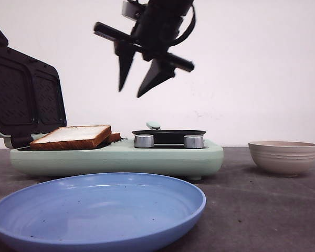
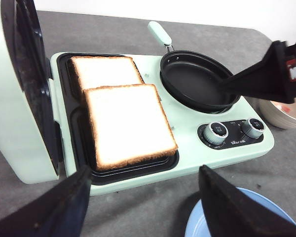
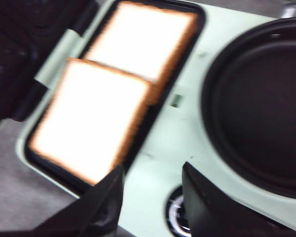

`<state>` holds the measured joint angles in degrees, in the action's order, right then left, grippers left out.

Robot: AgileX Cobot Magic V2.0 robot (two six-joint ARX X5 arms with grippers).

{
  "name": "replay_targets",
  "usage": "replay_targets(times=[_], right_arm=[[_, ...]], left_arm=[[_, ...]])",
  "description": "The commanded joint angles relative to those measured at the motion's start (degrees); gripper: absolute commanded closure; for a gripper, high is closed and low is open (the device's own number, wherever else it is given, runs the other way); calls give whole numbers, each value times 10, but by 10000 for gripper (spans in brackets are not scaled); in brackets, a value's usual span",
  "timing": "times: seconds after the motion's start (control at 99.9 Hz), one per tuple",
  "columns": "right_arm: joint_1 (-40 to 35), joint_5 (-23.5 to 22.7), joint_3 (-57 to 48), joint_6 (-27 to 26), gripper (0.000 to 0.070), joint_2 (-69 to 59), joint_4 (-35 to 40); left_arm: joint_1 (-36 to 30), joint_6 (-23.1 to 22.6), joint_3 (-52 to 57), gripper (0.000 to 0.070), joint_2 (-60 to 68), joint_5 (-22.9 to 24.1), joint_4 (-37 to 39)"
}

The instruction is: Make breakfast with bread and shrimp

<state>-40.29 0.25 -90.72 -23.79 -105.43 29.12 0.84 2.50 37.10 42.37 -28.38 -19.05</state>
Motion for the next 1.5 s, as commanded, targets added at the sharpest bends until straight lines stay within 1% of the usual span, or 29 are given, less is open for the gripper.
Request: replay_targets(times=[0.0, 0.22, 0.34, 0.6, 0.711, 0.801, 0.841, 0.951, 1.081, 1.171, 1.261, 1.361, 1.431, 1.491], right_arm=[[2, 10, -12, 16, 474, 0, 3], [14, 59, -11, 48, 474, 19, 18], [26, 73, -11, 59, 474, 26, 27], [54, 73, -11, 67, 475, 42, 29], [67, 73, -10, 82, 477, 55, 22], [77, 61, -9, 100, 499, 65, 14], [83, 51, -5, 111, 501, 73, 8], [95, 49, 2, 120, 502, 89, 6], [108, 41, 12, 144, 503, 111, 0], [120, 33, 29, 149, 503, 132, -5], [136, 9, 74, 149, 503, 166, -40], [151, -18, 151, 155, 504, 222, -101], [159, -25, 207, 168, 504, 267, -137], [164, -33, 247, 178, 504, 305, -151]], left_arm=[[-2, -3, 2, 351, 2, 1, 6], [-2, -4, 2, 351, 2, 6, 6], [-2, -4, 2, 351, 2, 6, 6], [-2, -5, 2, 351, 2, 14, 4], [-2, -5, 2, 351, 2, 14, 4], [-2, -5, 2, 351, 2, 14, 4], [-2, -5, 2, 351, 2, 14, 5], [-2, -5, 2, 351, 2, 14, 5], [-2, -5, 2, 351, 2, 14, 5], [-2, -5, 2, 351, 2, 14, 5], [-2, -5, 2, 351, 2, 14, 5], [-2, -5, 2, 351, 2, 14, 5], [-2, -5, 2, 351, 2, 14, 6], [-2, -5, 2, 351, 2, 14, 7]])
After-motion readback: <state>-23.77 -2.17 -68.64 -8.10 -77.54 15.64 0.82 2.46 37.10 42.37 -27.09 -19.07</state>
